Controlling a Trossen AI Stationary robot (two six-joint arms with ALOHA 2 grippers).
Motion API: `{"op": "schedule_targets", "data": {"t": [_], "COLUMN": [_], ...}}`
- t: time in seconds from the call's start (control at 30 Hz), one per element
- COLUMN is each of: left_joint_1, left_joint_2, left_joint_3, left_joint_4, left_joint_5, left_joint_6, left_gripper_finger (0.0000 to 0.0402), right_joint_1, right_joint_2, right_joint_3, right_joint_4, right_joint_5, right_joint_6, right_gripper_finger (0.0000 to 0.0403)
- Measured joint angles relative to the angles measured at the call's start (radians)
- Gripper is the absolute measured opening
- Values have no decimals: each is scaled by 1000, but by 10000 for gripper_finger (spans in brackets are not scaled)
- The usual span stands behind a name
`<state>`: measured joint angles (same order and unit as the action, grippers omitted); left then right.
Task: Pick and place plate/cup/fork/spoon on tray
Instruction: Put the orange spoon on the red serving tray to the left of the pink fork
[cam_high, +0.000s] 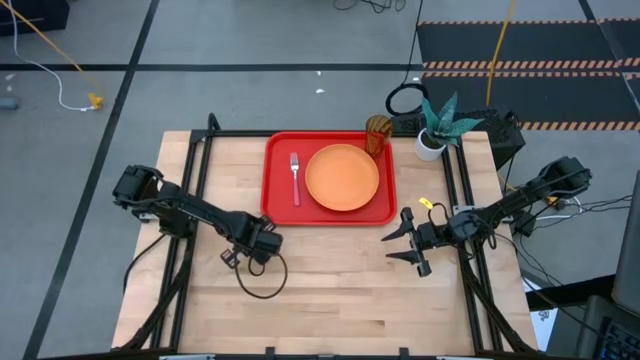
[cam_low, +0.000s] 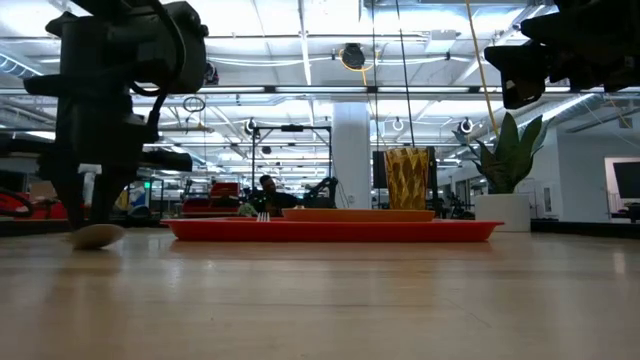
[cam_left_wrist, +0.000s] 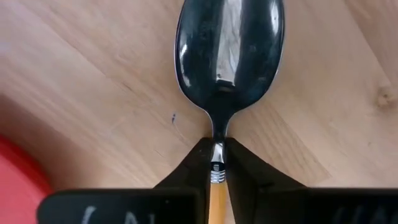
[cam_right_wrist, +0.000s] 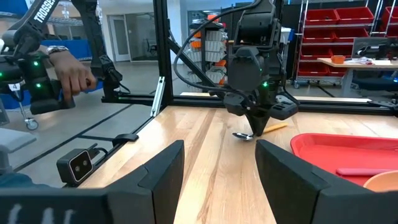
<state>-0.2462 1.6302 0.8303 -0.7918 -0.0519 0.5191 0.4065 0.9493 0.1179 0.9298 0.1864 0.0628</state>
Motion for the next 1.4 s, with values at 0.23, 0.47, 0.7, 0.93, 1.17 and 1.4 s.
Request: {"op": "schedule_targets", "data": {"t": [0.23, 0.47, 0.7, 0.93, 1.17, 1.4], "left_joint_1": [-12, -41, -52, -39, 10, 58], "left_joint_2": [7, 6, 5, 5, 5, 4], "left_joint_3": [40, 110, 247, 380, 455, 466], "left_joint_4": [7, -6, -43, -101, -133, -132], "left_joint_5": [3, 3, -28, -143, -239, -308], "left_joint_6": [-102, -145, -209, -271, -387, -565], "left_gripper_finger": [40, 36, 36, 36, 37, 37], "right_joint_1": [0, 0, 0, 0, 0, 0], "right_joint_2": [0, 0, 0, 0, 0, 0], "right_joint_3": [0, 0, 0, 0, 0, 0], "right_joint_4": [0, -7, -7, -7, 7, 8], "right_joint_5": [0, 0, 0, 0, 0, 127], "right_joint_6": [0, 0, -4, -13, -54, -146], "right_gripper_finger": [192, 192, 192, 192, 192, 192]}}
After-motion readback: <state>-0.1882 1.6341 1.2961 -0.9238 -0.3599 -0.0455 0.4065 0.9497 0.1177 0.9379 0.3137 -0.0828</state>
